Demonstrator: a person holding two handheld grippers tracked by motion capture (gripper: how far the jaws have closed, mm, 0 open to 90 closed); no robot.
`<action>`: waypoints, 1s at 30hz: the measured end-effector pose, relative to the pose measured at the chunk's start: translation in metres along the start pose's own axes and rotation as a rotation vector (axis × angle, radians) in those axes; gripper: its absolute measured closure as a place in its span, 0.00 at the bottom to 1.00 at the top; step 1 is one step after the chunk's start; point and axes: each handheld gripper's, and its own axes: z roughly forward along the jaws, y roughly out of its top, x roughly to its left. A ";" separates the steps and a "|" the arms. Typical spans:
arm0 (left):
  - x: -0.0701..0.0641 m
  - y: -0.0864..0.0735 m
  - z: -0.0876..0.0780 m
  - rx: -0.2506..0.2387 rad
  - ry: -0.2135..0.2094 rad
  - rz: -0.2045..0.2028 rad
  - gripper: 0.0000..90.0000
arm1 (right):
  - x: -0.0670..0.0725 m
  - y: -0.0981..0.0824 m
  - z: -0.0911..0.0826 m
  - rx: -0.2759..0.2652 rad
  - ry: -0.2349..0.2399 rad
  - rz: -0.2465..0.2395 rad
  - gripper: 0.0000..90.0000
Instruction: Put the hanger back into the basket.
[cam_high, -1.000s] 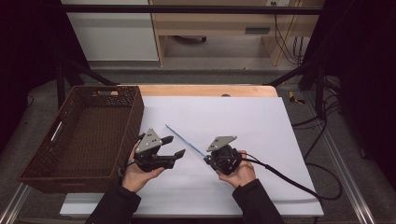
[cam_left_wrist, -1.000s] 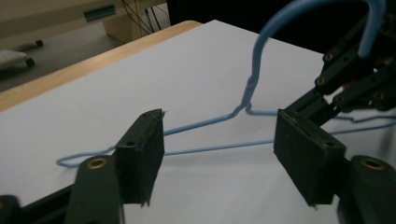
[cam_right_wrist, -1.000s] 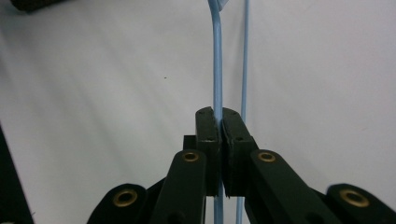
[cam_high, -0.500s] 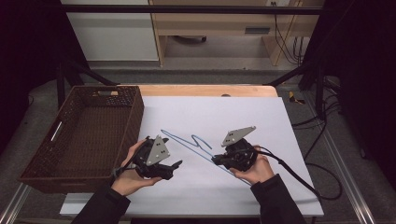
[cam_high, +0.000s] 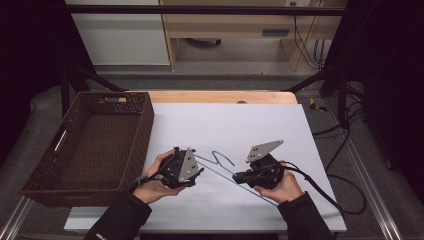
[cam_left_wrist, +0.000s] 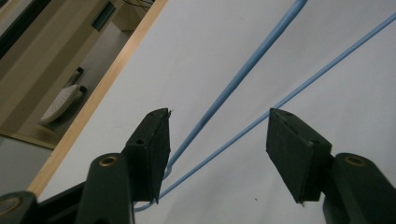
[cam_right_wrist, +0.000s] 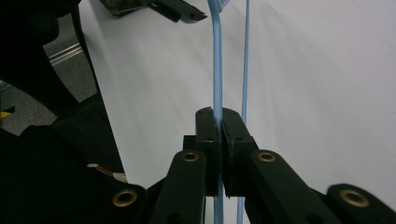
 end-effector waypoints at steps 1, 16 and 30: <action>0.000 0.000 0.002 0.004 -0.001 0.012 0.50 | 0.000 0.000 0.000 0.003 -0.001 -0.002 0.98; -0.011 0.005 0.014 0.006 0.054 0.169 0.87 | 0.002 -0.001 0.002 -0.001 0.044 -0.004 0.98; -0.021 0.008 0.013 0.079 0.038 0.249 0.96 | -0.004 -0.003 -0.001 -0.008 -0.004 -0.002 0.97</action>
